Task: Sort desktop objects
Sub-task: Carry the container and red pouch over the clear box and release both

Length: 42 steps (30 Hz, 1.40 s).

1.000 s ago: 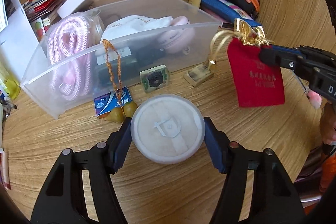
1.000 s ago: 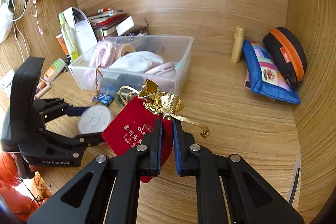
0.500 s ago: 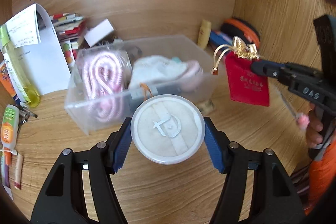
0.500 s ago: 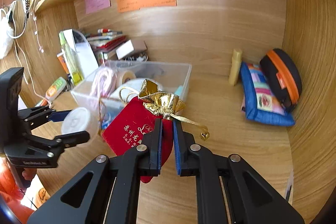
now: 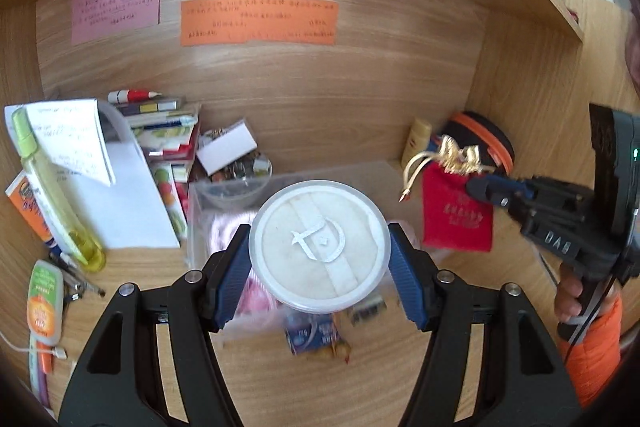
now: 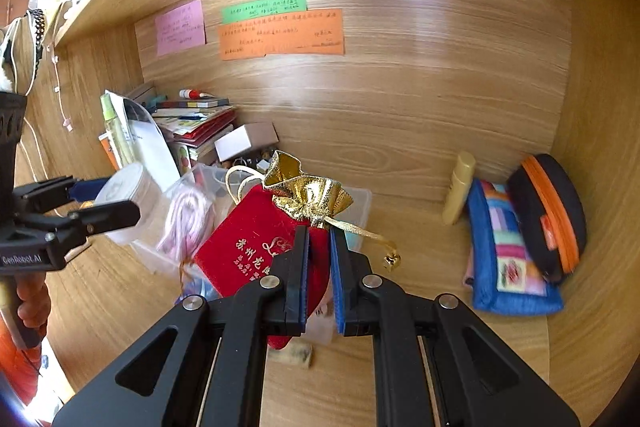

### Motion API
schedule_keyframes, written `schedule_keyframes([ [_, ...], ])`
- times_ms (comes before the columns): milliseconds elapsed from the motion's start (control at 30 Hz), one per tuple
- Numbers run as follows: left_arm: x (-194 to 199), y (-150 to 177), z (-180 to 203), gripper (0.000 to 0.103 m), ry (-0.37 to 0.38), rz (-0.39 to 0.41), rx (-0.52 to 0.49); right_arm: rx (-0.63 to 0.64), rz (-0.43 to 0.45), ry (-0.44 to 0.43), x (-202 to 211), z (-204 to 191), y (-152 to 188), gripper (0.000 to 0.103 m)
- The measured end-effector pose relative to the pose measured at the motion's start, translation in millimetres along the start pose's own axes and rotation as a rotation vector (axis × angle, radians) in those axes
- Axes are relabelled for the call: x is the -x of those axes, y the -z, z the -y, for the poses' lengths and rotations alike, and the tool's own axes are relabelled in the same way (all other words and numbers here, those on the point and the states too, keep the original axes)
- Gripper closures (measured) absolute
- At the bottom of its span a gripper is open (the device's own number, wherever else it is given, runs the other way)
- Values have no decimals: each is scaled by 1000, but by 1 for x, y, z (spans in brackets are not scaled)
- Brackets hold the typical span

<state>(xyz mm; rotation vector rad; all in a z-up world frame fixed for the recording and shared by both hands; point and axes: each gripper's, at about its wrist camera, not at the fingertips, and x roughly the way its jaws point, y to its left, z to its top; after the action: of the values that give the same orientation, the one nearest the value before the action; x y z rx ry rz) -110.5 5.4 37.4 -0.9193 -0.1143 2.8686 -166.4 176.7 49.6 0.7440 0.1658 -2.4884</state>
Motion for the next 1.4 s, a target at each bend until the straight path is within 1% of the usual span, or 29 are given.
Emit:
schedule_keyframes([
  [100,-13,-8,2,38,-4,-8,-6,17,-16,2,-15,-4,-6,94],
  [300,-44,-18,6,38,18,-51,-19,43,-76,1,-47,-9,-9,94],
  [500,-88,-26,11,38,20,-122,-38,86,-138,27,-74,-10,-8,94],
  [633,-110,-27,11,38,3,-157,-58,109,-174,41,-91,-9,-7,94],
  [733,-123,-24,7,38,14,-179,-54,124,-197,54,-103,-10,-6,94],
  [967,-137,-15,0,38,33,-223,-71,148,-230,59,-121,-12,-2,93],
  [1167,-131,-17,-1,38,32,-201,-71,164,-250,69,-126,-16,-1,92],
  [1267,-121,-21,-1,38,29,-170,-73,167,-241,79,-119,-17,-2,87],
  [1333,-112,-24,-4,35,26,-143,-71,168,-228,85,-113,-18,-3,78],
  [1367,-110,-24,-5,33,25,-133,-71,167,-218,89,-108,-19,-4,75],
  [1400,-104,-26,-6,29,16,-115,-74,166,-207,92,-103,-19,-4,68],
])
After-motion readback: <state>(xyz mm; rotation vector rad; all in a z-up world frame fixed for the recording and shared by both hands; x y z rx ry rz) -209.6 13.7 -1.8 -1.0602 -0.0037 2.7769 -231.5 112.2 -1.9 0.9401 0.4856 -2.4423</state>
